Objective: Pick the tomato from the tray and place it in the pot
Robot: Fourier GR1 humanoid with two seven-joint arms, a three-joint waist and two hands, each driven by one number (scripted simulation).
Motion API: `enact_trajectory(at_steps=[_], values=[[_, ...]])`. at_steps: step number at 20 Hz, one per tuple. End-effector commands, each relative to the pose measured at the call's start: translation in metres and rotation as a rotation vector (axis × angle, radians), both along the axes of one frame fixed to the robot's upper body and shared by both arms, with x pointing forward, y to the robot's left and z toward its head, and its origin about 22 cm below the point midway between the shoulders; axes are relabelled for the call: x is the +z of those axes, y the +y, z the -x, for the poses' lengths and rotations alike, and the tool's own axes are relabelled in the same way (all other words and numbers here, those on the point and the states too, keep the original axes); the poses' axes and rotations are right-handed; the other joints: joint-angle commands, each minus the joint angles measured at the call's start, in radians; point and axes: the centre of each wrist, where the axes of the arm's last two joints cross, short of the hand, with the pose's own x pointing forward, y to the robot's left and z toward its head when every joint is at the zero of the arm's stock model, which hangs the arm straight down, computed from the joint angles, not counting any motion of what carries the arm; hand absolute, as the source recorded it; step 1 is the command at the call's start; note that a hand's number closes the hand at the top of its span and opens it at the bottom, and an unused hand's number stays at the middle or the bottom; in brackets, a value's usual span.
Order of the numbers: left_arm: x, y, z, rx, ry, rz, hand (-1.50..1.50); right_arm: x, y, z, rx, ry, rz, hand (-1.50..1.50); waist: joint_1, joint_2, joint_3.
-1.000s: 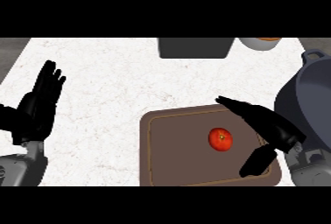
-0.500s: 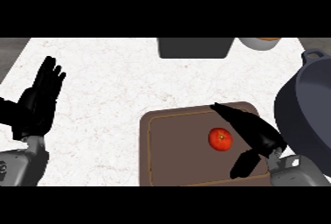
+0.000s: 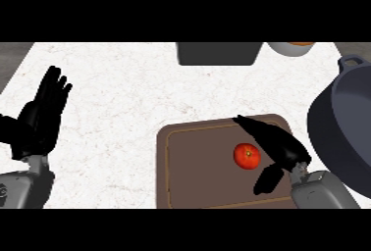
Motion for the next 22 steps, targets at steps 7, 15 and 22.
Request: enact_trajectory(at_steps=[7, 15, 22], values=[[0.003, -0.001, 0.016, -0.004, 0.001, -0.009, 0.0, -0.032, 0.002, -0.009, -0.037, 0.016, 0.007, -1.5, 0.002, 0.0, 0.0], [0.006, 0.019, 0.003, -0.005, -0.006, -0.007, 0.0, -0.045, 0.008, 0.0, 0.143, -0.047, 0.063, 1.5, 0.0, 0.0, 0.0], [-0.006, 0.001, -0.015, 0.005, 0.001, 0.005, 0.0, -0.041, 0.005, 0.0, 0.163, -0.065, 0.055, 1.5, -0.003, 0.0, 0.0]])
